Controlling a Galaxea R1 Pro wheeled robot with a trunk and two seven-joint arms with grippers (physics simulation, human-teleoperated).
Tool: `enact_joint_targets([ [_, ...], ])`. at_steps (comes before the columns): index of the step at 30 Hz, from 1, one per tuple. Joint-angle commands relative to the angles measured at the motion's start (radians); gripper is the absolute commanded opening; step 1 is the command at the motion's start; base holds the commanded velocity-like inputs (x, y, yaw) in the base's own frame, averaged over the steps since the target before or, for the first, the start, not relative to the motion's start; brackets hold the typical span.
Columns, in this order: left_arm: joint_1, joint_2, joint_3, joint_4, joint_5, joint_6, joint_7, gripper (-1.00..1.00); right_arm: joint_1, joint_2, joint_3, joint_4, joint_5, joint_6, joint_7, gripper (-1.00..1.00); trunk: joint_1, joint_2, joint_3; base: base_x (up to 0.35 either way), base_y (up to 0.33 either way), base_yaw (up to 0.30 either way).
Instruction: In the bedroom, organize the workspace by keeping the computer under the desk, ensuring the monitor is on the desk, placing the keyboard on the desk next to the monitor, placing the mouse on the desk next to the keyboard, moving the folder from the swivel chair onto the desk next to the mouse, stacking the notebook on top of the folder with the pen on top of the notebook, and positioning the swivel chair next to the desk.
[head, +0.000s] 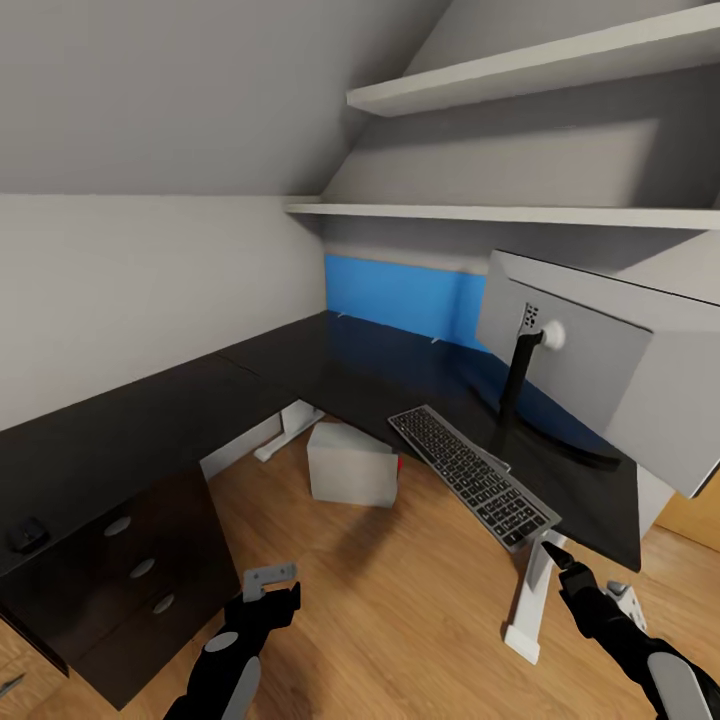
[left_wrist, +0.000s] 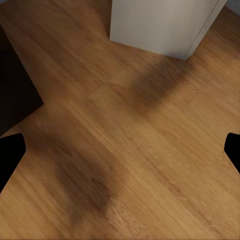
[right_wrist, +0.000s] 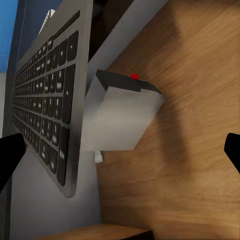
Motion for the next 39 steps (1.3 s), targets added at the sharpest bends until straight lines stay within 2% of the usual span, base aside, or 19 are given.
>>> enact_joint_targets([
  [1, -0.001, 0.0, -0.002, -0.001, 0.01, 0.003, 0.009, 1.0, -0.001, 0.0, -0.002, -0.001, -0.001, 0.006, 0.003, 1.0, 0.0, -0.001, -0.001, 0.0, 0.0, 0.0],
  [9, -0.001, 0.001, -0.017, 0.0, 0.01, 0.002, 0.005, 1.0, -0.005, 0.011, 0.001, 0.0, -0.018, -0.004, 0.002, 1.0, 0.0, -0.001, -0.001, 0.0, 0.0, 0.0],
  [12, -0.001, 0.002, -0.021, 0.0, 0.01, 0.002, 0.003, 1.0, -0.009, 0.047, 0.003, 0.005, -0.047, -0.024, 0.002, 1.0, 0.0, -0.001, -0.001, 0.0, 0.0, 0.0],
  [15, -0.001, 0.003, -0.023, 0.004, 0.01, 0.001, 0.001, 1.0, -0.01, 0.061, 0.004, 0.008, -0.058, -0.029, 0.001, 1.0, 0.0, -0.001, -0.001, 0.0, 0.0, 0.0],
  [39, -0.001, 0.005, -0.025, 0.024, 0.009, 0.001, 0.0, 1.0, -0.011, 0.064, 0.005, 0.01, -0.06, -0.032, 0.001, 1.0, 0.0, -0.001, -0.001, 0.117, 0.0, 0.0],
])
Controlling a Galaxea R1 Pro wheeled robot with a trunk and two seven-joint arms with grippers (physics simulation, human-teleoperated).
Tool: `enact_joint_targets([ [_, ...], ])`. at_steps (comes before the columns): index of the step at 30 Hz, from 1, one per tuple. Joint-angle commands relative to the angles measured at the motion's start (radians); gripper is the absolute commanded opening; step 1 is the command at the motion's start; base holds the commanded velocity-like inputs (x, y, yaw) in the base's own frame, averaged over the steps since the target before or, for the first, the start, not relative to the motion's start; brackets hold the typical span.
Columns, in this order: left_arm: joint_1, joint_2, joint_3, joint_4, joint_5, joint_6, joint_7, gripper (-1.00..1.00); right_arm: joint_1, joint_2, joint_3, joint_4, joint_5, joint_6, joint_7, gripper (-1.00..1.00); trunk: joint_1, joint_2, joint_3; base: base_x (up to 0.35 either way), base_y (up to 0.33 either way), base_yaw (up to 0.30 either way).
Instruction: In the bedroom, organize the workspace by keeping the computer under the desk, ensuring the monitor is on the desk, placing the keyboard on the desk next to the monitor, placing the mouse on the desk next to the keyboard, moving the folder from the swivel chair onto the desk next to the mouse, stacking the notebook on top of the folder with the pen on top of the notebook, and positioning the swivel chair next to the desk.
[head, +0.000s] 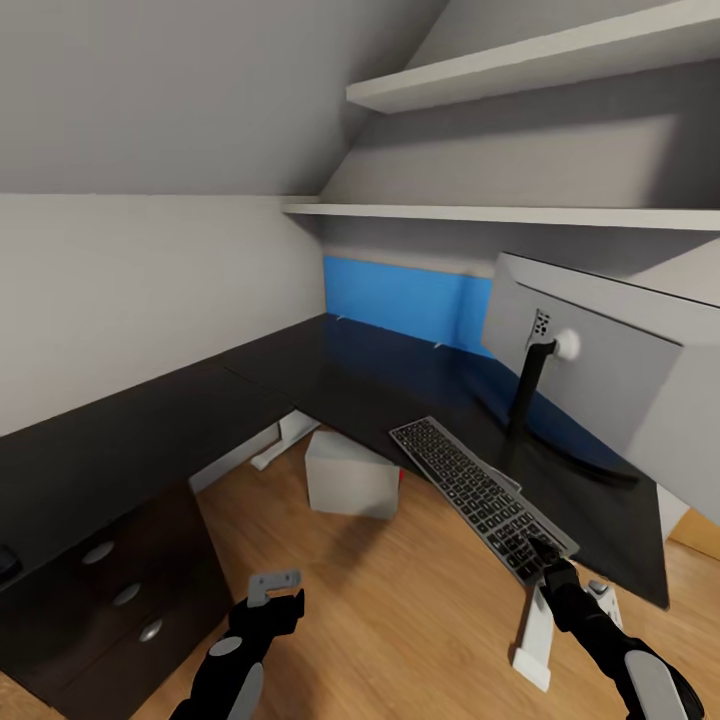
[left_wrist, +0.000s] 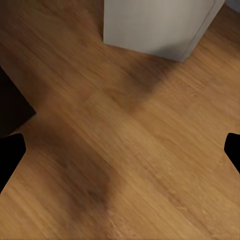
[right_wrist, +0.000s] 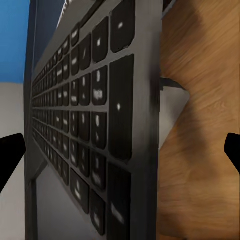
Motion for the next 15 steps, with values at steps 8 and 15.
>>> enact_joint_targets([
  [8, -0.001, 0.0, -0.002, -0.001, 0.011, 0.003, 0.009, 1.0, -0.001, 0.001, -0.004, 0.002, -0.001, 0.007, 0.002, 1.0, 0.0, 0.0, -0.001, 0.107, 0.0, 0.0],
  [15, -0.001, 0.0, -0.002, -0.001, 0.011, 0.003, 0.009, 1.0, -0.007, 0.0, -0.002, 0.059, -0.001, 0.008, 0.002, 1.0, 0.0, 0.0, -0.001, 0.015, 0.0, 0.0],
])
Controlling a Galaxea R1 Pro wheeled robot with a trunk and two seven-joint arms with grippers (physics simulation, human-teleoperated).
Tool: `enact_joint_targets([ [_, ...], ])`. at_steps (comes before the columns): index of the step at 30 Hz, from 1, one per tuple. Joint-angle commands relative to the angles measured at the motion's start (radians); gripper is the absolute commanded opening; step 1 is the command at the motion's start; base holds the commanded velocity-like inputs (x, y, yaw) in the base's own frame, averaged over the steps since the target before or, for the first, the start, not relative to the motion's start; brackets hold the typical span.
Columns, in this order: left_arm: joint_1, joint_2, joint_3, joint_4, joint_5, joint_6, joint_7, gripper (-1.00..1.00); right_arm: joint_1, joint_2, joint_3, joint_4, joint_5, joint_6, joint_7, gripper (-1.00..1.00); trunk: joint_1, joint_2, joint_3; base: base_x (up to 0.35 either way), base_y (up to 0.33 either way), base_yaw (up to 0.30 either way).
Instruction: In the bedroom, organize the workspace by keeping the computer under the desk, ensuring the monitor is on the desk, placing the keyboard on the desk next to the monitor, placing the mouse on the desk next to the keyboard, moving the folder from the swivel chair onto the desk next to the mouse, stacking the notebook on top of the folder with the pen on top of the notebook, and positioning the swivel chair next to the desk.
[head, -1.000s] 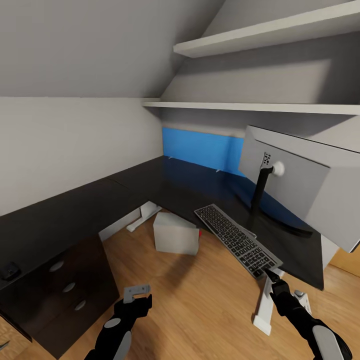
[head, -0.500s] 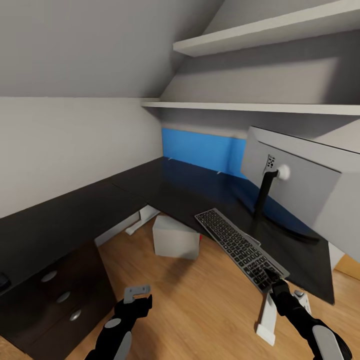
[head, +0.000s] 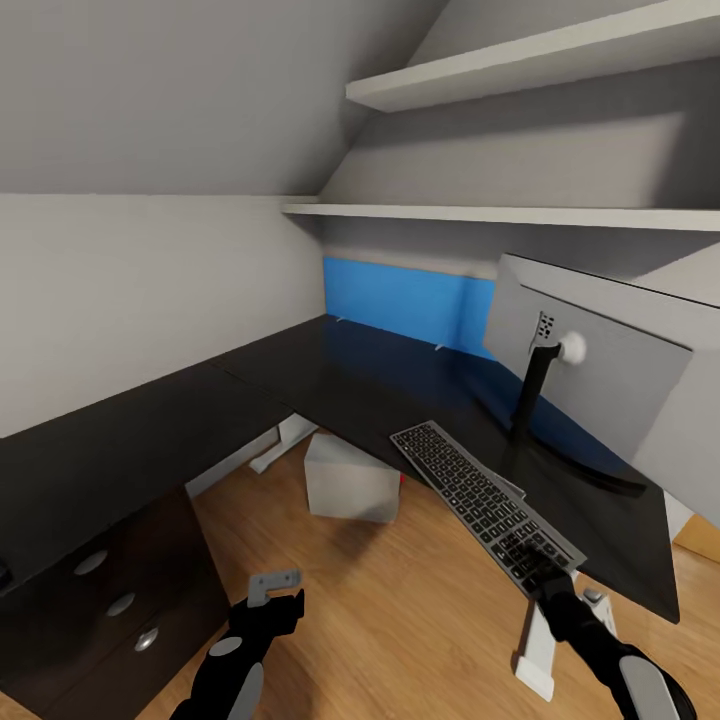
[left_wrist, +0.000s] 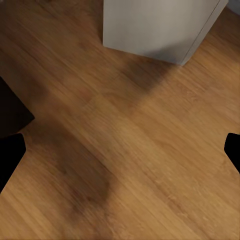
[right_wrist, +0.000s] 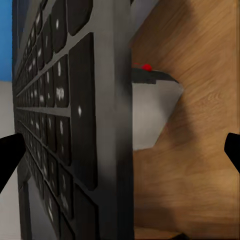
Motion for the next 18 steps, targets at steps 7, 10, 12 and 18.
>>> enact_joint_targets([
  [7, 0.0, -0.001, -0.002, -0.001, 0.011, 0.003, 0.009, 1.0, -0.003, 0.002, -0.001, 0.014, -0.001, 0.008, 0.002, -1.0, 0.0, -0.001, -0.001, 0.001, 0.0, 0.0],
  [10, 0.0, -0.001, -0.002, -0.001, 0.011, 0.003, 0.009, 1.0, -0.003, 0.002, 0.008, 0.014, -0.001, 0.008, 0.002, -1.0, 0.0, -0.001, -0.001, 0.0, 0.0, 0.0],
  [12, -0.001, -0.001, -0.002, -0.001, 0.011, 0.003, 0.009, 1.0, -0.003, 0.002, 0.01, 0.013, -0.001, 0.008, 0.003, -1.0, 0.0, -0.001, -0.001, 0.0, 0.0, 0.0],
  [18, -0.001, -0.002, -0.003, -0.001, 0.011, 0.003, 0.01, 1.0, -0.003, 0.003, 0.02, 0.0, -0.001, 0.007, 0.022, -1.0, -0.019, 0.034, 0.015, 0.0, 0.0, 0.0],
])
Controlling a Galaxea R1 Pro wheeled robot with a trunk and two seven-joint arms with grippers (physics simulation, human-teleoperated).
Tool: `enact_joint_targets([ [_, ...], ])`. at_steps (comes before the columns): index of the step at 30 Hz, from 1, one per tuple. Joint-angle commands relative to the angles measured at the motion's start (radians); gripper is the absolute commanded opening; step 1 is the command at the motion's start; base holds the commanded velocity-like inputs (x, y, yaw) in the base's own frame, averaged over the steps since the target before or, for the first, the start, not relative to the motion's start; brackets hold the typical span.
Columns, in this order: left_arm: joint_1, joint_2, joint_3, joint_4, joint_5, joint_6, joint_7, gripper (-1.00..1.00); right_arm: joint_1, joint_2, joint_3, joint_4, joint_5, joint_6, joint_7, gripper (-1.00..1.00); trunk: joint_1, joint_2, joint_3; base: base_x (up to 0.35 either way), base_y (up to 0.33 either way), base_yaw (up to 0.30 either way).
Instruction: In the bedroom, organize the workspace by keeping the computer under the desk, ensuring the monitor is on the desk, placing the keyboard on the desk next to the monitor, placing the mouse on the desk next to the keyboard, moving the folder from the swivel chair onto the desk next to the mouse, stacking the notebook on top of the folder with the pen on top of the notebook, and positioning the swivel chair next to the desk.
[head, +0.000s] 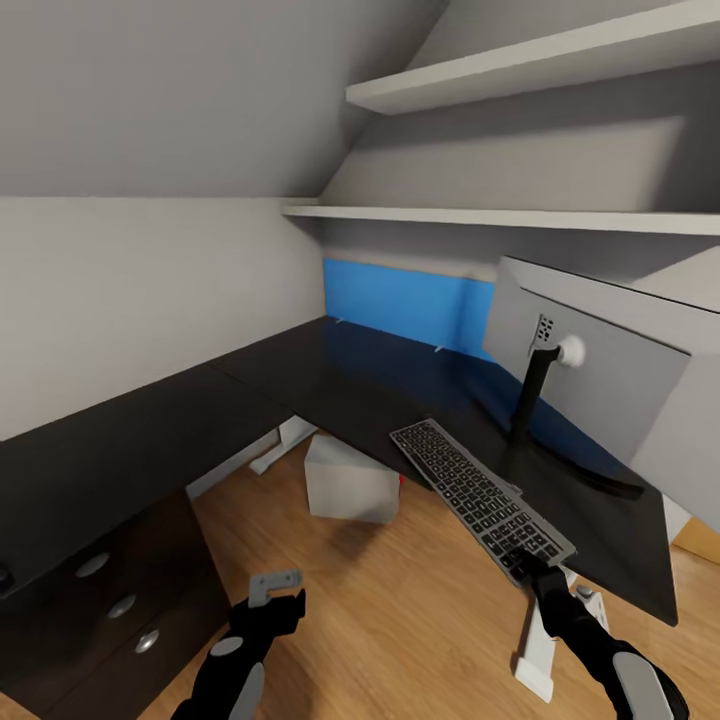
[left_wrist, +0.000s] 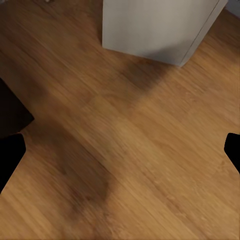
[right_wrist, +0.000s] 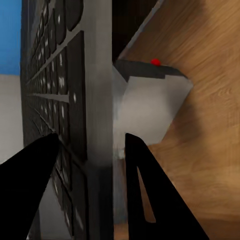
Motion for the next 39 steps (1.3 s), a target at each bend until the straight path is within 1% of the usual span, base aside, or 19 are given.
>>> enact_joint_targets([
  [1, 0.0, 0.0, -0.002, -0.001, 0.011, 0.003, 0.009, 1.0, -0.001, 0.002, 0.004, -0.011, 0.003, 0.007, 0.018, -1.0, -0.004, 0.007, 0.002, 0.0, 0.0, 0.0],
  [3, 0.0, 0.0, -0.002, 0.003, 0.011, 0.003, 0.01, 1.0, -0.001, 0.01, 0.043, -0.035, 0.004, 0.007, 0.079, -1.0, -0.012, 0.021, 0.008, 0.0, 0.0, 0.0],
  [4, 0.0, 0.0, -0.003, 0.006, 0.011, 0.003, 0.01, 1.0, -0.001, 0.012, 0.052, -0.037, 0.005, 0.007, 0.093, -1.0, -0.015, 0.028, 0.012, 0.0, 0.0, 0.0],
  [5, 0.0, 0.0, -0.016, 0.017, 0.01, 0.003, 0.011, 1.0, -0.001, 0.019, 0.074, -0.043, 0.006, 0.007, 0.147, -1.0, -0.019, 0.035, 0.015, 0.0, 0.0, 0.0],
  [8, -0.001, 0.001, -0.042, 0.025, 0.009, 0.002, 0.013, 1.0, -0.001, 0.022, 0.086, -0.046, 0.007, 0.006, 0.181, -1.0, -0.031, 0.056, 0.024, 0.0, 0.0, 0.0],
  [10, 0.0, 0.001, -0.053, 0.046, 0.009, 0.002, 0.014, 1.0, -0.001, 0.022, 0.09, -0.047, 0.008, 0.006, 0.193, -1.0, -0.038, 0.07, 0.03, 0.0, 0.0, 0.0],
  [13, -0.001, 0.002, -0.057, 0.111, 0.008, 0.002, 0.013, 1.0, -0.001, 0.023, 0.102, -0.048, 0.009, 0.006, 0.196, -1.0, -0.05, 0.091, 0.04, 0.0, 0.0, 0.0],
  [16, -0.001, 0.001, -0.061, 0.145, 0.009, 0.0, 0.013, 1.0, -0.001, 0.024, 0.119, -0.049, 0.009, 0.006, 0.196, -1.0, -0.061, 0.112, 0.049, 0.0, 0.0, 0.0],
  [20, -0.001, 0.003, -0.06, 0.169, 0.009, 0.0, 0.011, 1.0, -0.001, 0.027, 0.124, -0.049, 0.008, 0.006, 0.198, -1.0, -0.061, 0.112, 0.049, 0.0, 0.0, 0.004],
  [22, -0.001, 0.006, -0.06, 0.217, 0.008, -0.002, 0.011, 1.0, -0.001, 0.041, 0.128, -0.049, 0.009, 0.006, 0.2, -1.0, -0.061, 0.112, 0.05, 0.0, 0.0, 0.054],
  [23, -0.001, 0.011, -0.06, 0.269, 0.007, -0.01, 0.011, 1.0, -0.001, 0.056, 0.137, -0.051, 0.01, 0.006, 0.2, -1.0, -0.061, 0.112, 0.05, 0.0, 0.0, 0.12],
  [25, -0.001, 0.022, -0.06, 0.334, 0.007, -0.036, 0.011, 1.0, -0.001, 0.068, 0.153, -0.056, 0.011, 0.006, 0.2, -1.0, -0.061, 0.112, 0.052, 0.0, 0.0, 0.143],
  [26, -0.001, 0.028, -0.06, 0.382, 0.007, -0.071, 0.01, 1.0, -0.001, 0.073, 0.165, -0.063, 0.012, 0.006, 0.2, -1.0, -0.061, 0.112, 0.053, 0.0, 0.0, 0.156],
  [31, -0.001, 0.045, -0.064, 0.664, 0.005, -0.351, 0.005, 1.0, 0.006, 0.092, 0.236, -0.145, 0.013, 0.005, 0.199, -1.0, -0.061, 0.112, 0.059, 0.0, 0.0, 0.169],
  [33, -0.001, 0.048, -0.074, 0.731, -0.005, -0.416, 0.004, 1.0, 0.009, 0.099, 0.265, -0.162, 0.013, 0.005, 0.199, -1.0, -0.061, 0.112, 0.061, 0.0, 0.0, 0.174],
  [34, -0.001, 0.049, -0.08, 0.758, -0.016, -0.445, 0.004, 1.0, 0.011, 0.102, 0.286, -0.168, 0.014, 0.004, 0.198, -1.0, -0.061, 0.112, 0.063, 0.0, 0.0, 0.174],
  [36, -0.001, 0.051, -0.085, 0.782, -0.029, -0.471, 0.003, 1.0, 0.013, 0.105, 0.318, -0.172, 0.015, -0.001, 0.198, -1.0, -0.061, 0.112, 0.065, 0.0, 0.0, 0.175],
  [37, -0.001, 0.051, -0.087, 0.791, -0.034, -0.481, 0.003, 1.0, 0.015, 0.106, 0.338, -0.174, 0.015, -0.008, 0.198, -1.0, -0.061, 0.112, 0.066, 0.0, 0.0, 0.175],
  [39, -0.001, 0.052, -0.09, 0.8, -0.039, -0.49, 0.003, 1.0, 0.017, 0.106, 0.361, -0.176, 0.017, -0.026, 0.198, -1.0, -0.061, 0.112, 0.069, 0.0, 0.0, 0.175],
])
